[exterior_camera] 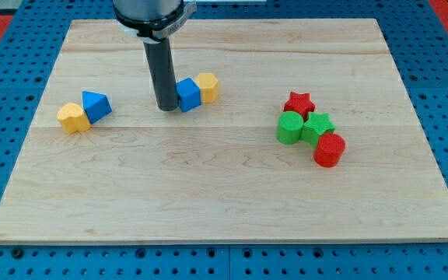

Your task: Move your arm near to the yellow heart

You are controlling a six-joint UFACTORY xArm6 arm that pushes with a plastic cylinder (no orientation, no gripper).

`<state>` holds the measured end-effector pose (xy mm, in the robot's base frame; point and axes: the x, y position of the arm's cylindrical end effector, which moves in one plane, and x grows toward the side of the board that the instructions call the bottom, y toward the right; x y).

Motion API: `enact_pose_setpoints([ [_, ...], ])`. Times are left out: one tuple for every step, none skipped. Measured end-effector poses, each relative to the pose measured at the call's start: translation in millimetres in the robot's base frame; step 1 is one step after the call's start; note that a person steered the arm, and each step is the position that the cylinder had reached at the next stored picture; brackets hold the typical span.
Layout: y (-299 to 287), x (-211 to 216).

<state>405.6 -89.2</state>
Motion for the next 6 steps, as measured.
enact_pose_setpoints([
  [-1, 33],
  [-47, 72],
  [-119, 88],
  [-178, 66],
  [-194, 28],
  [-167, 15],
])
